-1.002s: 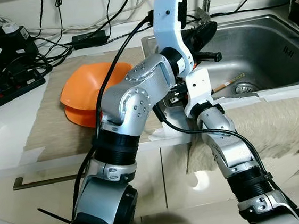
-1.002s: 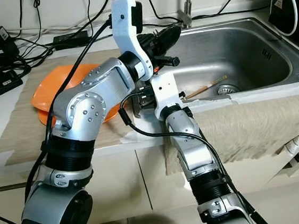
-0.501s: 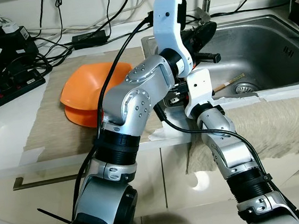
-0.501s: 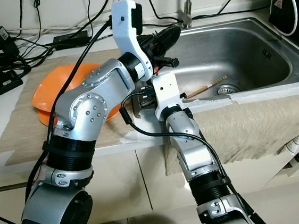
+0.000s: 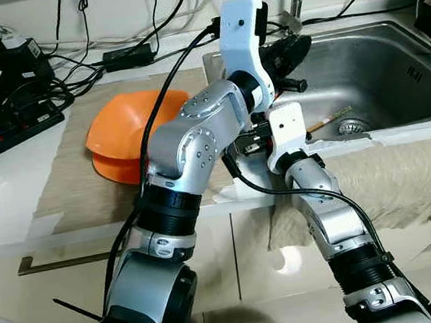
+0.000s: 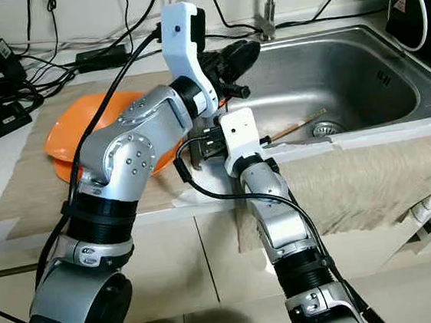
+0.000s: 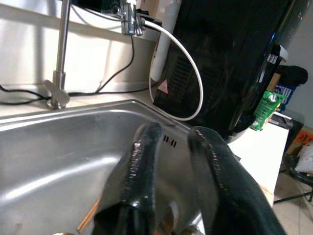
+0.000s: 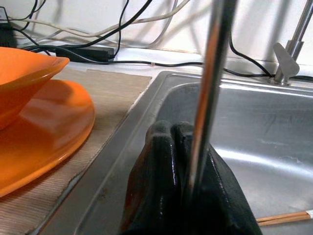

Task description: Kitchen organization

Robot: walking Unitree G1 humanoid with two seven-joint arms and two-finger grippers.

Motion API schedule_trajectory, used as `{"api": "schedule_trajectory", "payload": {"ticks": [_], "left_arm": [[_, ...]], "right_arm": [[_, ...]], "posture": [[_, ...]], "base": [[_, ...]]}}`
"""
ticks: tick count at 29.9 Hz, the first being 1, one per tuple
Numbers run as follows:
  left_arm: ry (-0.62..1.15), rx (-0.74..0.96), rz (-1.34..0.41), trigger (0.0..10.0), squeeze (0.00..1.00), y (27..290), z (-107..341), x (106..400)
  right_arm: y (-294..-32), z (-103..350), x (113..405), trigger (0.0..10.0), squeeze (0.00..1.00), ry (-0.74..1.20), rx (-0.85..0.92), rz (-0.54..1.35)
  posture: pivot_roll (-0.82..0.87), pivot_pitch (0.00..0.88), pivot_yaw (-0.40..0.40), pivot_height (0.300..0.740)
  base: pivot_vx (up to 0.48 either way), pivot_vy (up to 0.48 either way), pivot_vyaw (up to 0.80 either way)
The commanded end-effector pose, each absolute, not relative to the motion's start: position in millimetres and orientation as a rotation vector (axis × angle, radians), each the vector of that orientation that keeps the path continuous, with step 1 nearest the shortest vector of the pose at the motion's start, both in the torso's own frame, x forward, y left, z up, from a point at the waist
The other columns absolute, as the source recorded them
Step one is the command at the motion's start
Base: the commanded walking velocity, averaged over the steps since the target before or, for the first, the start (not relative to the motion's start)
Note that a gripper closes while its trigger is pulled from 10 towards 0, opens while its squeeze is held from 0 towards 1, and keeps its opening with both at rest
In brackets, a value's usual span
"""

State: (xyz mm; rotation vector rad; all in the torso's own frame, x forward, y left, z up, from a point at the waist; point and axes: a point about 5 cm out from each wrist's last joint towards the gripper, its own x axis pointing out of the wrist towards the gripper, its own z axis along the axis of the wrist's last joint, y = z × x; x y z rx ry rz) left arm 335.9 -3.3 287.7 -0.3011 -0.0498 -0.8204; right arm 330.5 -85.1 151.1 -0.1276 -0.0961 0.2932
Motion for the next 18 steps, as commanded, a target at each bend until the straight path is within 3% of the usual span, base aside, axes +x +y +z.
{"api": "schedule_trajectory", "payload": {"ticks": [1, 18], "left_arm": [[-0.083, -0.274, -0.827, 10.0, 1.00, -3.6, 297.3, 336.6], [-0.148, -0.222, -0.723, 10.0, 1.00, 23.5, 316.0, 362.4]], "right_arm": [[-83.0, 156.7, 329.4, 0.0, 0.00, -0.117, -0.122, 0.299], [-85.0, 155.2, 329.2, 0.0, 0.00, -0.112, -0.126, 0.293]], "posture": [[-0.04, 0.000, 0.096, 0.740], [-0.04, 0.000, 0.096, 0.740]], "base": [[0.000, 0.000, 0.00], [0.000, 0.000, 0.00]]}}
